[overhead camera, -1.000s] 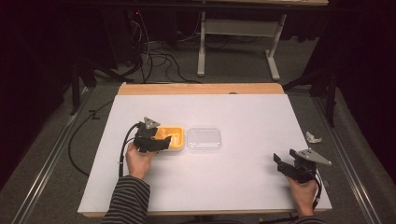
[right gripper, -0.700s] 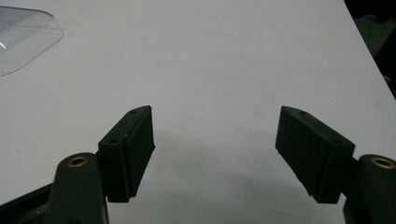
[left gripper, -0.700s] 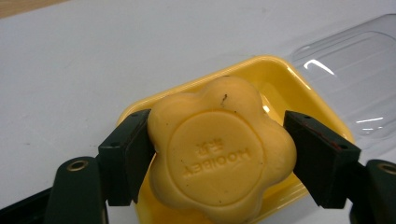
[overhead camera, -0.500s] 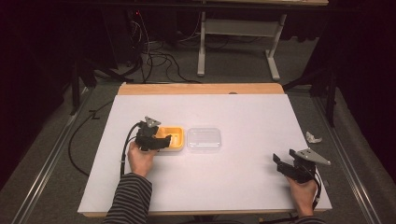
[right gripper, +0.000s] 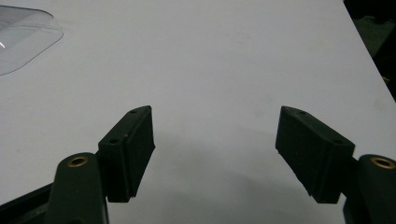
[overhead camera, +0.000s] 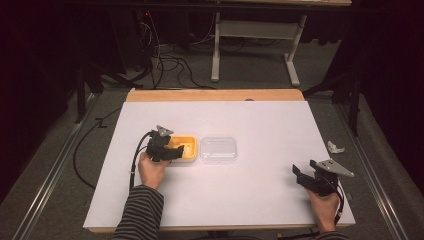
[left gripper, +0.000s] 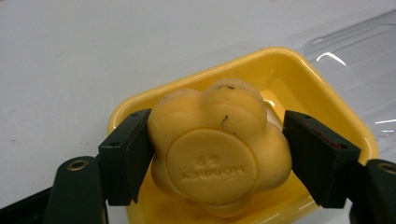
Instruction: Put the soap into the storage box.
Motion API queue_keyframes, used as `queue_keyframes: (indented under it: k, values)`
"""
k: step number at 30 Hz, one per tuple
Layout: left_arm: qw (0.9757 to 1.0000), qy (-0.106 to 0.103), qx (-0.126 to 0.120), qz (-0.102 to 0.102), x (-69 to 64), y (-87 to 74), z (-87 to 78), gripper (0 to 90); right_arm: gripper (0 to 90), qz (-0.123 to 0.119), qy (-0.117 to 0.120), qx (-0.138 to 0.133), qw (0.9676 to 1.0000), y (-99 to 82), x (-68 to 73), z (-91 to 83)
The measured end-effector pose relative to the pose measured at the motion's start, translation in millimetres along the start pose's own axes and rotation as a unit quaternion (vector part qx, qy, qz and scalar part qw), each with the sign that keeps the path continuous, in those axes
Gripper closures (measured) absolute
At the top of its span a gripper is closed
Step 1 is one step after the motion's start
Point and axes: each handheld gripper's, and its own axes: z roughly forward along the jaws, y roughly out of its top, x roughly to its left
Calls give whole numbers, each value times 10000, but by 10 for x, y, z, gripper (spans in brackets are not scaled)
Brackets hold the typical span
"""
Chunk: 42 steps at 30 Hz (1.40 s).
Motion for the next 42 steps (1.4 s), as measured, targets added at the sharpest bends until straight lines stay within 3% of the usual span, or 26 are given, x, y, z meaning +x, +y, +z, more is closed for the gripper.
queue_keyframes:
  k: [22, 35, 42]
  values:
    - [10000, 85, -31, -5, -35, -8, 114, 270, 283, -10, -8, -10, 10000, -1, 5, -1]
    - [9997, 172, -165, -75, -29, 1, 72, 221, 283, -30, -2, -16, 10000, 0, 3, -1]
    - [9996, 103, -256, -86, -21, 7, 12, 197, 283, -16, -7, -11, 10000, 0, 5, 0]
